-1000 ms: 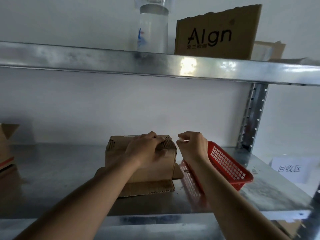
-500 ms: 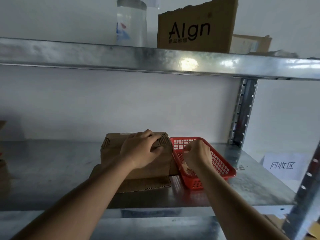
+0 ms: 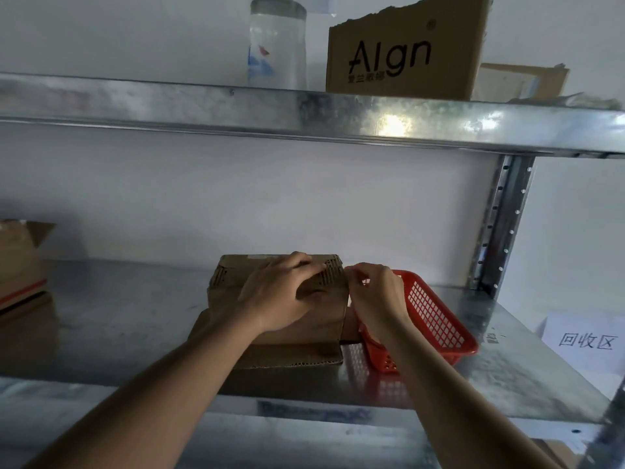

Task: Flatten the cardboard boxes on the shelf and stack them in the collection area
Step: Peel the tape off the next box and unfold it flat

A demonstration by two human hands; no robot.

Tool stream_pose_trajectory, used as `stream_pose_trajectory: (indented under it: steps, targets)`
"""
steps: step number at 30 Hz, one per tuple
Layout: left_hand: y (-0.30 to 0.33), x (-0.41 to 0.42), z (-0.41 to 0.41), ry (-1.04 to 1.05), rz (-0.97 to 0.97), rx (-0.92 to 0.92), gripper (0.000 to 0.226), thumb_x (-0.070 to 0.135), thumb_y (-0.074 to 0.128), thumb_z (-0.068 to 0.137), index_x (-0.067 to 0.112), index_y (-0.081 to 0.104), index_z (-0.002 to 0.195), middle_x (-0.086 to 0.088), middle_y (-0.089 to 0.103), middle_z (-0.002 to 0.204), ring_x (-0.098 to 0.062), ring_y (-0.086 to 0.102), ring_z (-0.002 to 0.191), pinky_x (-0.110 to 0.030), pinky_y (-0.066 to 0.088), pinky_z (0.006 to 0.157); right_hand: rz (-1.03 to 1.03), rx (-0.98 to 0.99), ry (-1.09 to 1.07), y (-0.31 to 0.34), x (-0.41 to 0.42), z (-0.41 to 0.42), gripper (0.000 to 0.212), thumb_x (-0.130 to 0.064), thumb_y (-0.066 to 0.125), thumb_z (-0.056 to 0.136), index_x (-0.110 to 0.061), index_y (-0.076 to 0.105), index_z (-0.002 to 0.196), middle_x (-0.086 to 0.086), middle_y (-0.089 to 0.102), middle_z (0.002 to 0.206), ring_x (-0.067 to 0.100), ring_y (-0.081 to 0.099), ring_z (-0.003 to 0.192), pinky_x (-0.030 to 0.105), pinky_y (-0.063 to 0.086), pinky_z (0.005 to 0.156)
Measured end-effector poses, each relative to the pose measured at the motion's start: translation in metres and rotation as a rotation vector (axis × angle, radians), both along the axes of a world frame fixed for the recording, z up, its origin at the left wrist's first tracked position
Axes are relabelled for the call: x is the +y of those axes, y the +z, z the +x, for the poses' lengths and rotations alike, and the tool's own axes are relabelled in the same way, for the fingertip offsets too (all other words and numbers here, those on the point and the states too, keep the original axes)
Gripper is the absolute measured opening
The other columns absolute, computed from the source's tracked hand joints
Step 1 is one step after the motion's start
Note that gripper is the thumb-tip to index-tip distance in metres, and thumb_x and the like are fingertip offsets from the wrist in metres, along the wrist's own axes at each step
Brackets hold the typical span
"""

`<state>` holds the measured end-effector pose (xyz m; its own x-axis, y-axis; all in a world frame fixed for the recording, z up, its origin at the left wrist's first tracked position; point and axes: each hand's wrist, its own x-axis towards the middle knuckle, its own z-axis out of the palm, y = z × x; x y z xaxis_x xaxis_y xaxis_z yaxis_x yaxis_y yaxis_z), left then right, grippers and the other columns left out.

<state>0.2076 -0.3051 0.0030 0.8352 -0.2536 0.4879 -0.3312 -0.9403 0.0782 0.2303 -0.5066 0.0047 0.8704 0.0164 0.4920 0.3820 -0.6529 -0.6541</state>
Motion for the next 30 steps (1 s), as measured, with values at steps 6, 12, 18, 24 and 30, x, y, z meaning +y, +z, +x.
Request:
stream_pose_trajectory:
  steps: [6, 12, 18, 24, 30]
  targets:
    - [0.007, 0.025, -0.015, -0.054, -0.036, 0.031, 0.059, 0.049, 0.063, 0.095, 0.037, 0.048, 0.151, 0.021, 0.04, 0.142, -0.011, 0.048, 0.127, -0.034, 0.048, 0.102, 0.021, 0.013, 0.096, 0.004, 0.021, 0.004, 0.019, -0.035, 0.067, 0.098, -0.021, 0.08, 0.098, -0.007, 0.075, 0.091, 0.012, 0.067, 0.082, 0.027, 0.045, 0.065]
    - [0.012, 0.062, -0.037, 0.228, 0.071, -0.021, 0.089, 0.078, 0.057, 0.085, 0.023, 0.04, 0.153, 0.002, 0.036, 0.152, -0.025, 0.044, 0.136, -0.047, 0.029, 0.122, 0.029, 0.015, 0.066, 0.002, 0.052, -0.005, 0.017, -0.03, 0.066, 0.1, -0.02, 0.079, 0.101, -0.007, 0.074, 0.092, 0.004, 0.063, 0.074, 0.021, 0.039, 0.055]
    - [0.01, 0.111, -0.062, 0.586, -0.208, 0.092, 0.131, 0.104, 0.055, 0.05, 0.016, 0.032, 0.144, -0.016, 0.033, 0.142, -0.038, 0.045, 0.129, -0.048, 0.052, 0.097, 0.063, 0.021, -0.007, 0.003, 0.086, -0.021, 0.014, -0.029, 0.065, 0.101, -0.022, 0.075, 0.107, -0.007, 0.073, 0.1, -0.003, 0.054, 0.075, 0.021, 0.036, 0.056]
    - [0.001, 0.158, -0.082, 0.284, -0.555, 0.039, 0.091, 0.085, 0.071, 0.058, 0.026, 0.044, 0.121, -0.001, 0.044, 0.114, -0.011, 0.05, 0.093, -0.022, 0.042, 0.07, 0.251, 0.154, -0.023, 0.007, 0.119, -0.044, 0.032, -0.049, 0.046, 0.106, -0.022, 0.064, 0.104, -0.003, 0.069, 0.101, 0.018, 0.065, 0.091, 0.042, 0.057, 0.081]
    - [0.016, 0.173, -0.095, 0.113, -0.819, 0.027, 0.059, 0.065, 0.043, 0.102, 0.013, 0.037, 0.076, 0.0, 0.037, 0.067, -0.006, 0.039, 0.054, -0.032, 0.034, 0.059, 0.503, 0.377, -0.014, 0.021, 0.128, -0.073, 0.052, -0.053, 0.037, 0.106, -0.018, 0.056, 0.073, 0.006, 0.062, 0.074, 0.022, 0.06, 0.074, 0.035, 0.049, 0.069]
